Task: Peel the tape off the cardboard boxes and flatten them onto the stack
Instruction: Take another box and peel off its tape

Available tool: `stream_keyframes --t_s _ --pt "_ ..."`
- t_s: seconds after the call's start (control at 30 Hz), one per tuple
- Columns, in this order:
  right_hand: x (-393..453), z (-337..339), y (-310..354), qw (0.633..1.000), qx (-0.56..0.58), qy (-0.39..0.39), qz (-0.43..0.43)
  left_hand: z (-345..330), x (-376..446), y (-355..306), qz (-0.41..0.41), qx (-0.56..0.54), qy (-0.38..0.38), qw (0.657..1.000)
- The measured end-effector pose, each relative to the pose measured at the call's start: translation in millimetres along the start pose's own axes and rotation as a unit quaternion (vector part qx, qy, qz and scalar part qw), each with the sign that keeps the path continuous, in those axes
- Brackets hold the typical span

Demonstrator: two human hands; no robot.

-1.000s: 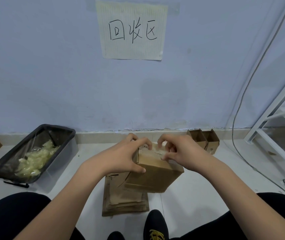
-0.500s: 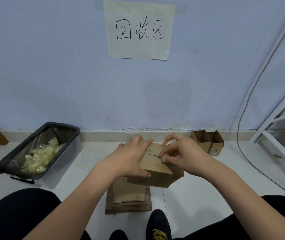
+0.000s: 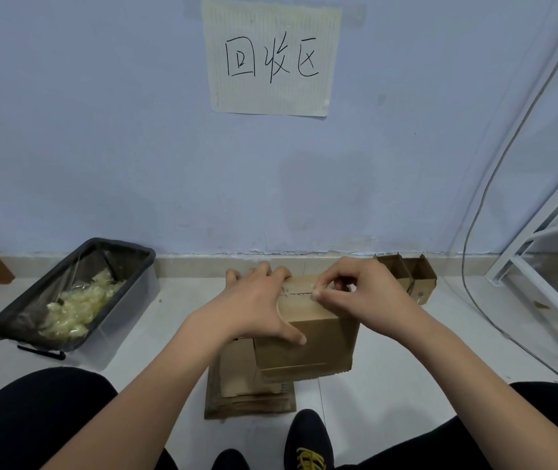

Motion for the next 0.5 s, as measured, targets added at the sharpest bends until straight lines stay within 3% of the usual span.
stream_keyframes --t_s 0.2,0.37,0.5 --pt "1.1 27.8 -9.7 0.994 0.089 -0.057 -0.019 -0.1 3.0 22.8 0.035 0.019 -0.001 0.999" --pt "-2.7 19.5 -13.9 0.998 -0.008 0.051 -0.027 -2.5 2.9 20.2 0.021 0.051 0.007 0.998" --pt "-6.3 16.2 -15.0 0.996 -0.029 0.081 -0.029 -2.8 4.9 23.9 0.027 0.058 0.017 0.998"
Point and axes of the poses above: each hand's wrist, its own x-axis towards the middle knuckle, its own z-axis out of the back of the hand, y = z × x, the point moved 6 cm from there along x, towards the middle knuckle, and after that the axes turned 14 degrees about z, right-handed, at the moved point
